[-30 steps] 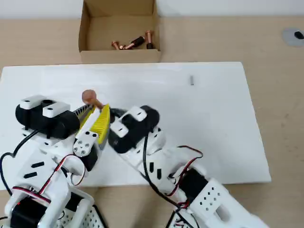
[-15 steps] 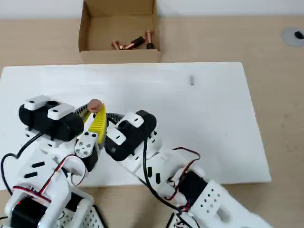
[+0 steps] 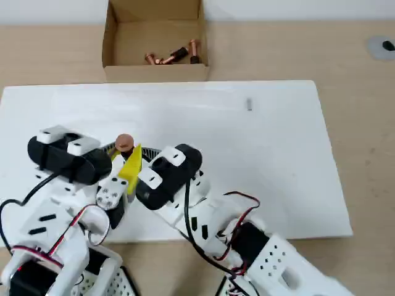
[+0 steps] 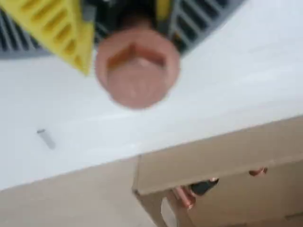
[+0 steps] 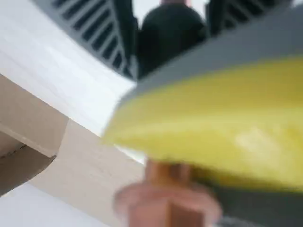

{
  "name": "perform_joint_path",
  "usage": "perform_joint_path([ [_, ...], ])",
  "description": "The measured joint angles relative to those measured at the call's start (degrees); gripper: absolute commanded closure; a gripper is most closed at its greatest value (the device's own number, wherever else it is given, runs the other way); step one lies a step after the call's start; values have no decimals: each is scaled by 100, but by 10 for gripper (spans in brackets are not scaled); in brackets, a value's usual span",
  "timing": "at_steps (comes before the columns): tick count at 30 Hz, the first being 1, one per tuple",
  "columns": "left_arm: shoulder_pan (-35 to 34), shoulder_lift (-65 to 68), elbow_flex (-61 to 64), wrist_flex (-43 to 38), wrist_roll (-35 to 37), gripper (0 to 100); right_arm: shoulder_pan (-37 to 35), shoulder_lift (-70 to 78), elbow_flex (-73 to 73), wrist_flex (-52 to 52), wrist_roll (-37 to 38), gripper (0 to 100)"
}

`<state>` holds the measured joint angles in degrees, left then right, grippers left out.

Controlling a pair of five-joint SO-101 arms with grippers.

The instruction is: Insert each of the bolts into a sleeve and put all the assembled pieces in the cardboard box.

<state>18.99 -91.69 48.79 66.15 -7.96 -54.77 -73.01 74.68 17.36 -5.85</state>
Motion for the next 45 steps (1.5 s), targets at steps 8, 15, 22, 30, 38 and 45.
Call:
perform_joint_path([
  [8,0,-9,-237,519,-9,843,-26,0,0,0,9,988],
  [15,-440,-9,-519,1248,-9,807,-18,9,0,0,9,988],
  [22,-1521,-9,-932,1538,-202,811,-18,9,-589,281,9,988],
  [30,-1635,-18,-1758,2585,695,816,1213,387,-1521,299,9,989],
  [38,-1662,-18,-1855,2875,923,991,2224,2523,-3464,299,9,989],
  [45,-1662,-18,-1855,2875,923,993,2725,5081,-5723,299,9,989],
])
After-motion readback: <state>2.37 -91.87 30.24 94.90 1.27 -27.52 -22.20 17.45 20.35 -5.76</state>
